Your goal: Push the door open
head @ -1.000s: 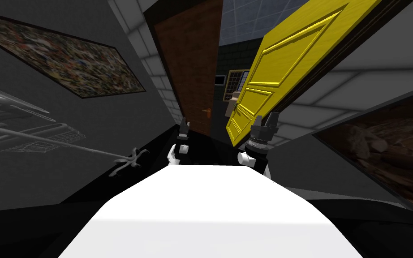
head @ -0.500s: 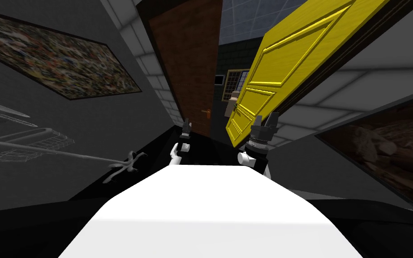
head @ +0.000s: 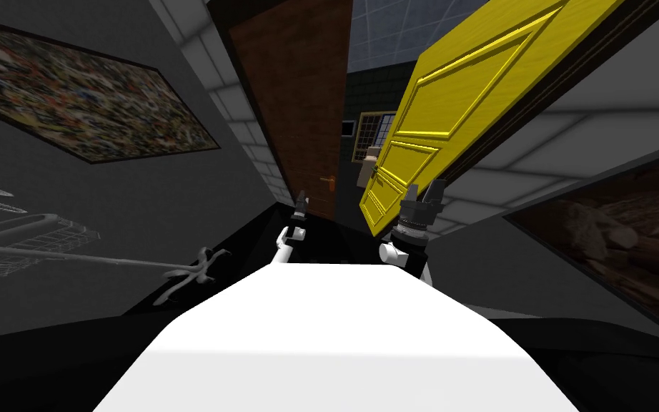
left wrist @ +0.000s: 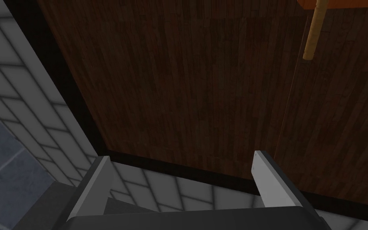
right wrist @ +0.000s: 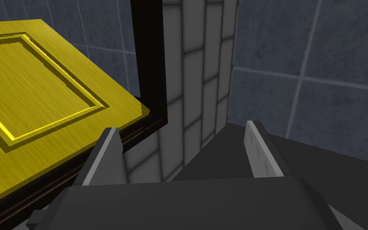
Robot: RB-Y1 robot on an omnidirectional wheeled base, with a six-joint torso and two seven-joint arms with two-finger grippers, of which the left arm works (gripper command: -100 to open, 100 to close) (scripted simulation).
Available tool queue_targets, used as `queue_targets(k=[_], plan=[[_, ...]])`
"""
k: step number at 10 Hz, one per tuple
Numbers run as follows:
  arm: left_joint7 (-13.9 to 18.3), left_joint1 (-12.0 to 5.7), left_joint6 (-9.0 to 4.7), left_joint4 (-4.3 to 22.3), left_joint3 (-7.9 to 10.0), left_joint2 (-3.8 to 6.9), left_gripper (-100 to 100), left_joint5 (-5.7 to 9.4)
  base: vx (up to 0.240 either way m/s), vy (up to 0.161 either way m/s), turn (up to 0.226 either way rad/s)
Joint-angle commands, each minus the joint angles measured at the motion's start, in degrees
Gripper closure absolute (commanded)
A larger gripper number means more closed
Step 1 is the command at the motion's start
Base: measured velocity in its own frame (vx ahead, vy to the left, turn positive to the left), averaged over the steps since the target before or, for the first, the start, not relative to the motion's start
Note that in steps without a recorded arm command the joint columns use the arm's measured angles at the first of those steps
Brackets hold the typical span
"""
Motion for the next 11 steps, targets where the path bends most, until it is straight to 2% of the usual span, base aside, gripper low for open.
queue_targets(k=[1,3,4,11], plan=[[-0.2,-0.79,0.17,1.6,-0.07,-0.17,-100,0.09,0.06,0.029,-0.013],[-0.3,-2.92,0.11,5.3,-0.28,-0.27,-100,0.47,0.065,0.029,-0.039],[-0.3,-2.92,0.11,5.4,-0.28,-0.27,-100,0.47,0.058,0.02,-0.024],[-0.9,-10.12,-0.1,18.2,-1.0,-0.9,-100,1.79,0.085,0.037,-0.051]])
